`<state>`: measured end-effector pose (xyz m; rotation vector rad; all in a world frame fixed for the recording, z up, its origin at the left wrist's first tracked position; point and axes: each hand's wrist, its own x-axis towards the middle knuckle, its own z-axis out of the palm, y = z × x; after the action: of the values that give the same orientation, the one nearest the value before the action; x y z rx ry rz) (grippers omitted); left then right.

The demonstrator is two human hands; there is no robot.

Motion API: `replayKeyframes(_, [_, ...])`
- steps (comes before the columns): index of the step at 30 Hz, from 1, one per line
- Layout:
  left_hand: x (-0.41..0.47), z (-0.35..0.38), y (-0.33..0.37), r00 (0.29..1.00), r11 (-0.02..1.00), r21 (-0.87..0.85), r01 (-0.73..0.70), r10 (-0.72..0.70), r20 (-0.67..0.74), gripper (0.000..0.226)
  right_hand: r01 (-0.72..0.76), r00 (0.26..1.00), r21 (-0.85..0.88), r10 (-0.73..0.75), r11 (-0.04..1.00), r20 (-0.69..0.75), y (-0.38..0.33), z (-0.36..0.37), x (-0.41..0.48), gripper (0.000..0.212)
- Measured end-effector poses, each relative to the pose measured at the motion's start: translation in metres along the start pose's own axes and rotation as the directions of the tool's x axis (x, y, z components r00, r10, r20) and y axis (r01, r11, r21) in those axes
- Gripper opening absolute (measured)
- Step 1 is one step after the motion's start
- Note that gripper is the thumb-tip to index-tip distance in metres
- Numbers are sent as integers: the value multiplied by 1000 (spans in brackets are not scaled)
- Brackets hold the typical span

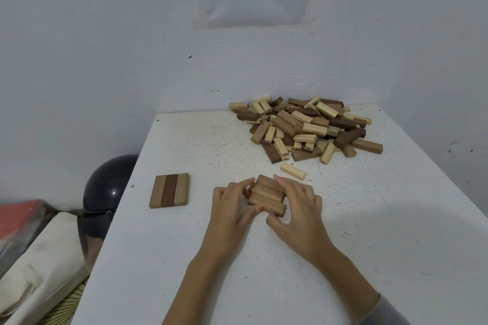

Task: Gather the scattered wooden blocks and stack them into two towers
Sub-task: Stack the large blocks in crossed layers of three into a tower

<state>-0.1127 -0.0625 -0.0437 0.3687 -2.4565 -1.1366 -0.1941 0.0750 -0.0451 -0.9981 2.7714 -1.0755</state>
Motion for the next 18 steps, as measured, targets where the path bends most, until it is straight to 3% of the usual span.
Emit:
replayKeyframes(2, [-1,1,0,1000,975,221,-24,24,0,62,69,995,31,-71,997,72,2,-4,2,65])
replayKeyframes(4, [-2,2,1,999,944,329,23,-11,-37,81,115,987,33,-118,993,109,4,-5,3,61])
replayKeyframes(8, [-4,1,2,996,945,314,91,-91,-15,100,101,989,-18,-98,995,113,3,-4,2,65])
replayKeyframes(12, [3,1,5,994,956,289,46,-73,83,89,65,992,-53,-58,996,115,4,-5,2,77])
replayKeyframes(15, [5,0,5,996,975,217,39,-55,71,85,86,992,-133,-73,987,99,5,0,2,82])
replayKeyframes(18, [3,-1,2,999,981,185,49,-50,0,87,72,994,-101,-64,992,86,6,0,3,83])
